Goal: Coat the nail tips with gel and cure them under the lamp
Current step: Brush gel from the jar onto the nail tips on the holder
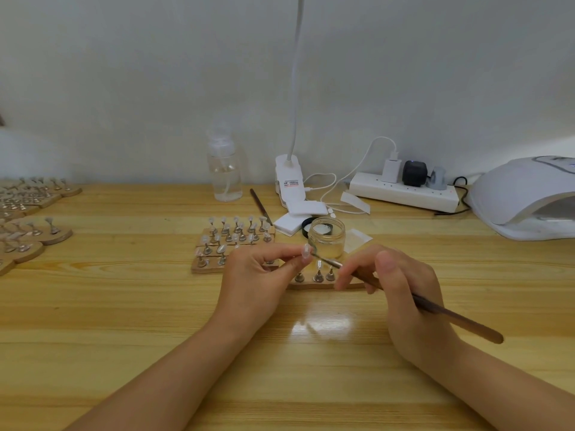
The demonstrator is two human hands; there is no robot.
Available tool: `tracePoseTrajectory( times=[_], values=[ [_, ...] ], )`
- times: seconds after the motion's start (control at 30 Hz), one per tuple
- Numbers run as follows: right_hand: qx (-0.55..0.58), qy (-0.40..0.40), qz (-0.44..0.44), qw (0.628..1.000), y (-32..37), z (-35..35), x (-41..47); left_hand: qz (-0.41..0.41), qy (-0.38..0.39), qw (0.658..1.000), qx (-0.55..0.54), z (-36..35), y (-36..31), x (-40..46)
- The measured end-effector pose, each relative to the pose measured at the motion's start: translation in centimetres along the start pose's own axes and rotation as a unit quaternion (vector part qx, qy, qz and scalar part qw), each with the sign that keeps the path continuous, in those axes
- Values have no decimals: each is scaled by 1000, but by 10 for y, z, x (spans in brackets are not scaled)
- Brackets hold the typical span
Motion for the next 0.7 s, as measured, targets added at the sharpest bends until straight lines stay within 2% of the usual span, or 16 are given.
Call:
tracePoseTrajectory(
  times=[0.43, 0.57, 0.7],
  values=[
    [-42, 7, -24, 999, -4, -2, 0, -16, 10, 1000, 14, -1, 0, 0],
    [-27, 3, 7, 1000, 0, 0, -2, -8, 9, 1000, 18, -1, 0, 0],
    [-50, -8, 0, 999, 0, 1, 1, -1, 8, 1000, 19, -1, 0, -1]
  ],
)
Point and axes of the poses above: each hand's wrist, its own x-axis towards the middle knuckle, its own z-axis out of the back of the hand, y = z × x, the point moved 7 cm from there along x, towards the middle knuckle, and after that the axes turned 12 degrees about x, right-handed, at the moved point
